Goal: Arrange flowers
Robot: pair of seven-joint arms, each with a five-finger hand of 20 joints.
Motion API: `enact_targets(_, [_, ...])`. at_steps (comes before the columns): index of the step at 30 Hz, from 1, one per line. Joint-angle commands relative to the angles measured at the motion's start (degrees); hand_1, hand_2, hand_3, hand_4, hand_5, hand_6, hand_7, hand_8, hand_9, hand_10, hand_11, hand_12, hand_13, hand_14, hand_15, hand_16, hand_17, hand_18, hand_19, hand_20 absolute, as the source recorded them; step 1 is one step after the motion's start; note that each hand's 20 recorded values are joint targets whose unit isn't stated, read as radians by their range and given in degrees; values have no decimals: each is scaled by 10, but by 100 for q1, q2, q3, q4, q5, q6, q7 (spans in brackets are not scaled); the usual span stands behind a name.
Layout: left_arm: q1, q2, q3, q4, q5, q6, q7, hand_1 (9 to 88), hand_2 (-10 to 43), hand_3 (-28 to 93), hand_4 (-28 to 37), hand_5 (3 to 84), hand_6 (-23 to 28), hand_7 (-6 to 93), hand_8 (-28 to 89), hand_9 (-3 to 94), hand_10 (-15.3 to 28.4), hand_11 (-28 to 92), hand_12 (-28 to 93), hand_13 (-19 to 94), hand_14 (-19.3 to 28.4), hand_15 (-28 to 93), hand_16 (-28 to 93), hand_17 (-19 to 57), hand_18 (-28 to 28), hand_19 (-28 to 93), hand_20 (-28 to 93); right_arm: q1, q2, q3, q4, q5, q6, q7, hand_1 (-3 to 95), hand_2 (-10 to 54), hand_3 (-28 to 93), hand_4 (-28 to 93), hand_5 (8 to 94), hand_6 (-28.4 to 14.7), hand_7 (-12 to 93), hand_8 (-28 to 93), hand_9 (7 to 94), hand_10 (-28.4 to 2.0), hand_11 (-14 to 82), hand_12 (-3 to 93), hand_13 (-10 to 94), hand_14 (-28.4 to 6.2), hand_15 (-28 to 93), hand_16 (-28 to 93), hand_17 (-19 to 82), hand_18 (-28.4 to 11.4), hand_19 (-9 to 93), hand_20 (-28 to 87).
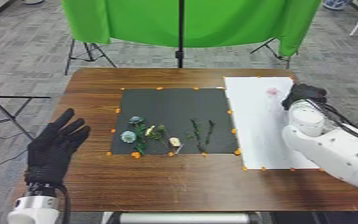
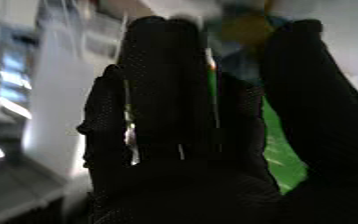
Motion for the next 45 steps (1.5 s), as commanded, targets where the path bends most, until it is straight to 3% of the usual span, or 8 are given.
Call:
enact_targets(1, [81,-73,2,24,1,-22,-38,238,75,780,-259,404,99,100,-89,363,209,231,105,251,284,513,-90,-88,284,580,92,-158,55,-273,-22,-322,399,-30,511,-95,648,-283,832,72,144,-28,872,-48,130,259,708,-42,647,177,246,-197,816,434])
enact_targets(7, [113,8,0,5,-47,24,25,239,75,780,-260,404,99,99,-89,364,210,232,104,251,284,513,-89,-89,284,580,92,-250,92,-183,-323,-377,1343,-245,575,-95,608,-283,872,62,143,-11,935,-44,202,285,759,-27,684,200,277,-187,849,430])
enact_targets(12, [103,-17,-30,28,-16,-12,-24,239,75,780,-261,404,99,99,-89,364,210,232,104,251,284,513,-90,-89,284,580,92,69,47,-412,-1063,-447,2210,-742,568,-95,632,-283,877,55,142,-7,937,-48,219,282,765,-27,685,205,280,-187,855,429])
enact_targets(13, [81,-99,-49,29,30,-44,-146,238,76,780,-261,404,99,99,-89,364,210,232,104,251,284,513,-90,-88,284,580,92,110,-8,-467,-1184,-447,2305,-843,565,-95,637,-283,878,54,142,-6,937,-49,222,282,764,-27,686,206,280,-187,855,429])
enact_targets(15, [67,-106,-82,21,107,-106,-165,237,76,779,-262,404,99,99,-89,364,210,232,104,251,284,513,-90,-88,284,580,92,249,-172,-577,-1421,-351,2410,-1045,553,-95,656,-283,874,49,142,-1,934,-50,216,291,757,-30,687,209,279,-188,856,428])
enact_targets(23, [20,-86,-31,26,79,-97,-188,238,78,777,-262,404,99,99,-89,363,211,231,104,250,284,513,-89,-89,284,580,92,230,-861,-869,-1602,-461,2074,-1580,538,-95,671,-283,864,48,144,1,920,-54,211,309,732,-38,691,210,261,-187,851,427])
enact_targets(27, [1,-106,-65,30,109,-130,-286,238,77,778,-261,404,99,100,-89,363,211,232,104,250,284,513,-89,-89,284,580,92,83,-947,-965,-1544,-475,1982,-1538,527,-95,674,-283,858,53,143,-4,895,-58,205,303,705,-38,681,206,241,-189,832,423])
enact_targets(45, [-60,-51,-66,46,74,-87,-270,238,77,779,-261,405,99,99,-89,364,210,231,105,251,284,513,-89,-89,284,580,92,-268,-844,-868,-1670,-753,1187,-1603,497,-95,688,-283,791,64,139,-31,819,-72,162,270,645,-51,635,226,198,-192,792,425])
